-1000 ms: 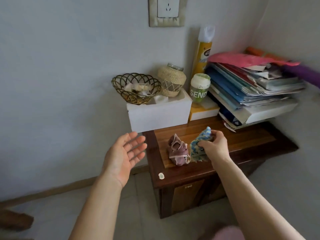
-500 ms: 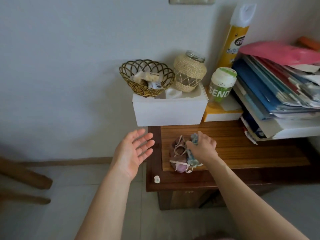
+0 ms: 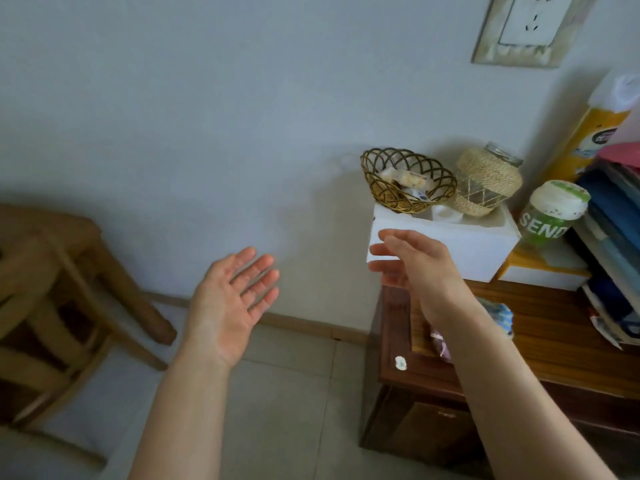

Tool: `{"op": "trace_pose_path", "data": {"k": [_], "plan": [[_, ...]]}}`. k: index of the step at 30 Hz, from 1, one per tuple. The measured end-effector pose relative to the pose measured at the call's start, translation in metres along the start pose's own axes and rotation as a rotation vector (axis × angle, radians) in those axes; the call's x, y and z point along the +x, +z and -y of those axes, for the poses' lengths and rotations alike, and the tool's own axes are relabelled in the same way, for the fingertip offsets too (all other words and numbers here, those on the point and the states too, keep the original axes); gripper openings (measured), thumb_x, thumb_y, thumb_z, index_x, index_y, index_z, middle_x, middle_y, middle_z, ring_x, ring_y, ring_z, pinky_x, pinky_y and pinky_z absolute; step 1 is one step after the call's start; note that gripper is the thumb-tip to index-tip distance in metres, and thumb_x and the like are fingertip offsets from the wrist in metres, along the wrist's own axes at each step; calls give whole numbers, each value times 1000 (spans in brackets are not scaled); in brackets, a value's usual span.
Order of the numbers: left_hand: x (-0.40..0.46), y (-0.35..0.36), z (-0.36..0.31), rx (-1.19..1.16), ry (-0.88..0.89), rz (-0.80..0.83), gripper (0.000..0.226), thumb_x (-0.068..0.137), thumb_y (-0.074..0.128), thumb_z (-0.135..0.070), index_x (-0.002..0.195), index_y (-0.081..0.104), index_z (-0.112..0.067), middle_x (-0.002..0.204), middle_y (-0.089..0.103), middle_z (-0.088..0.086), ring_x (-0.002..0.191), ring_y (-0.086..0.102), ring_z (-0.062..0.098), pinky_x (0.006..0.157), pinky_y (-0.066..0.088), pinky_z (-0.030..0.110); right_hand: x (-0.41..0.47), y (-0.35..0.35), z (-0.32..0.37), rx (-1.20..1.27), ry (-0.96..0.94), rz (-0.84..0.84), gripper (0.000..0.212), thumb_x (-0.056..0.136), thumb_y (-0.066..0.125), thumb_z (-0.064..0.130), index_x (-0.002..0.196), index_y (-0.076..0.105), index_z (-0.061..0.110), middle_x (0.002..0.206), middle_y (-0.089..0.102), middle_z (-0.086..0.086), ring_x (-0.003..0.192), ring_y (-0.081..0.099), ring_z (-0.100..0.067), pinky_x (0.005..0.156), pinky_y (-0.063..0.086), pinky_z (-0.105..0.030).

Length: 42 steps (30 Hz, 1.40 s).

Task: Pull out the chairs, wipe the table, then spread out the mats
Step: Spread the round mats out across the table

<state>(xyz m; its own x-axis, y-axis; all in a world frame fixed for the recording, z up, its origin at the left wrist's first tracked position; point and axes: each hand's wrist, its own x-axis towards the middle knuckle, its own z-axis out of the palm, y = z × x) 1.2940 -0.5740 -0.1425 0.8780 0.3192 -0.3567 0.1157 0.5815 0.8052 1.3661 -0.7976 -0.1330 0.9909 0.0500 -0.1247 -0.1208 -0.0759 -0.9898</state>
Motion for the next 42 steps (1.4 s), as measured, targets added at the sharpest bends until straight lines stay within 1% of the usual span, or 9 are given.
{"op": "trace_pose_path", "data": {"k": [2,5,9,16,21,29,34,38,42], "plan": [[-14,-30,-21,-6,52,-44,29,99,37,-32,101,63,-19,98,72,2,92,66,18,89,47,35,-8,32,11,49,-15,45,18,100,53,22,111,66,16,101,73,-5,88,73,-22,72,56,-32],[-33,-73,-49,-26,128,-129,27,98,39,-30,101,64,-18,96,73,3,86,68,18,89,48,35,-19,78,26,123,-37,103,19,100,53,22,109,67,12,100,74,-8,86,72,-23,72,54,-32],[-67,-144,-93,-51,251,-286,28,97,43,-29,110,63,-14,103,73,8,92,67,23,94,48,39,-36,160,41,211,-85,237,18,99,52,19,107,67,12,98,74,-10,82,71,-23,75,53,-34],[-117,-269,-154,-108,408,-536,28,98,47,-31,112,65,-16,104,75,5,97,70,21,88,52,37,-70,317,48,192,-127,495,17,99,52,17,101,69,14,95,75,-11,83,71,-27,73,53,-35],[-121,-322,-175,-151,432,-629,32,101,41,-34,117,63,-17,108,74,5,102,68,22,85,51,38,-77,390,49,153,-146,627,18,100,51,18,100,69,15,95,75,-9,85,72,-27,73,52,-36],[-71,-388,-218,-177,431,-745,34,103,39,-34,119,63,-16,108,74,7,102,68,26,91,52,44,-39,509,52,117,-158,736,22,101,48,15,96,69,16,91,75,-11,85,71,-29,72,54,-35],[-11,-435,-256,-268,438,-795,34,102,40,-33,118,64,-15,105,74,8,101,68,26,85,52,42,6,604,51,72,-100,835,20,100,49,13,105,68,10,90,75,-10,81,70,-28,77,55,-40],[53,-472,-292,-347,417,-849,32,102,43,-31,118,64,-13,103,75,9,98,69,26,87,53,42,45,692,59,2,-37,921,19,100,49,14,103,68,13,92,75,-10,82,70,-25,72,54,-36],[92,-502,-310,-386,345,-869,30,101,45,-31,115,65,-13,101,75,9,97,70,26,84,53,41,67,755,50,-41,46,959,18,100,51,16,104,68,15,92,76,-9,85,71,-26,74,55,-38]]}}
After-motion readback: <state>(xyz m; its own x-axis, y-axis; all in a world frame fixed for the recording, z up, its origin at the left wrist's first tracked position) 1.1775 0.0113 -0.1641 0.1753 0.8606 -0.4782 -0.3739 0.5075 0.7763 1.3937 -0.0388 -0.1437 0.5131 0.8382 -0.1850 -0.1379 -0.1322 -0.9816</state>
